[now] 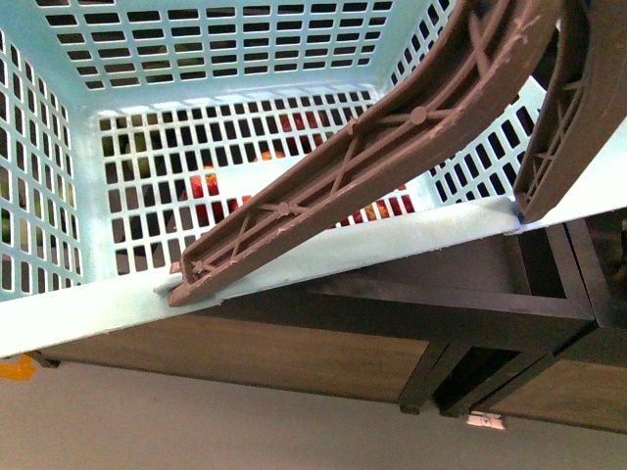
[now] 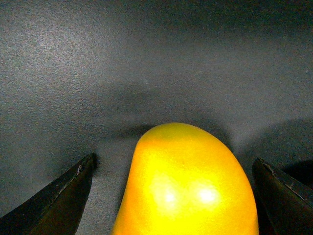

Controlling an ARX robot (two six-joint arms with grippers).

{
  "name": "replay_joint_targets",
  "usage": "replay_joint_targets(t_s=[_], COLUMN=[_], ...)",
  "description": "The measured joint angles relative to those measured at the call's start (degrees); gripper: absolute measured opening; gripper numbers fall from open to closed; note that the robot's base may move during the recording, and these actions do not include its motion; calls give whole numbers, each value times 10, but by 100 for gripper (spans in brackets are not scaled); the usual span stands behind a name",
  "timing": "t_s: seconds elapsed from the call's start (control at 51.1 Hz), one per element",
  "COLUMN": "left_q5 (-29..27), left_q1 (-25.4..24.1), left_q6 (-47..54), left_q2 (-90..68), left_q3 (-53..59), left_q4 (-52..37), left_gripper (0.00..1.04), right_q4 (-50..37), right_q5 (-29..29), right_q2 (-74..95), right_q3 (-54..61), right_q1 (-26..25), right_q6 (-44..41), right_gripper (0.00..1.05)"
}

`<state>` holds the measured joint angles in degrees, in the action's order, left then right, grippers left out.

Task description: Pick mango and avocado into basket

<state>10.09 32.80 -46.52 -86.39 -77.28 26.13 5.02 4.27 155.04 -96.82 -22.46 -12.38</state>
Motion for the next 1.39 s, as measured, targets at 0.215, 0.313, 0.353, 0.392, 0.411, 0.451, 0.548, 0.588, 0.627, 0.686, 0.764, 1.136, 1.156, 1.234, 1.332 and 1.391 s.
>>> replay_joint_targets(t_s=[0.215,0.313,0.353,0.392,0.411,0.451,0.548,0.588,0.627,0.686,0.764,1.136,1.156,1.234,1.332,1.391], left_q5=[0,0,0,0,0,0,0,0,0,0,0,0,0,0,0,0], left_q1=[0,0,0,0,0,0,0,0,0,0,0,0,0,0,0,0], left_q6=[0,0,0,0,0,0,0,0,0,0,0,0,0,0,0,0], left_q2=[0,0,0,0,0,0,0,0,0,0,0,0,0,0,0,0], left_q3=[0,0,0,0,0,0,0,0,0,0,0,0,0,0,0,0], left_q4=[0,0,0,0,0,0,0,0,0,0,0,0,0,0,0,0], left_gripper=[20,20,20,20,20,20,20,20,20,20,20,20,20,20,20,20], right_q4=[-1,-6,-8,-9,-9,-9,-11,-12,-14,-19,-29,-126,-130,-150,-177,-192], right_q5=[-9,-16,-20,-22,-23,-26,-33,-38,-40,-46,-59,-184,-190,-220,-258,-283], right_q2=[2,2,1,-2,-2,-5,-10,-14,-19,-28,-49,-256,-265,-322,-403,-468], right_q3=[1,10,12,15,16,20,30,35,42,52,70,217,225,272,337,382], right_q1=[-4,-6,-7,-8,-9,-9,-12,-14,-16,-19,-25,-49,-49,-49,-47,-42], right_q6=[-6,-7,-7,-7,-7,-5,-2,0,3,4,7,32,33,42,59,76], right_gripper=[86,67,61,58,58,57,57,57,57,57,57,57,57,57,57,57])
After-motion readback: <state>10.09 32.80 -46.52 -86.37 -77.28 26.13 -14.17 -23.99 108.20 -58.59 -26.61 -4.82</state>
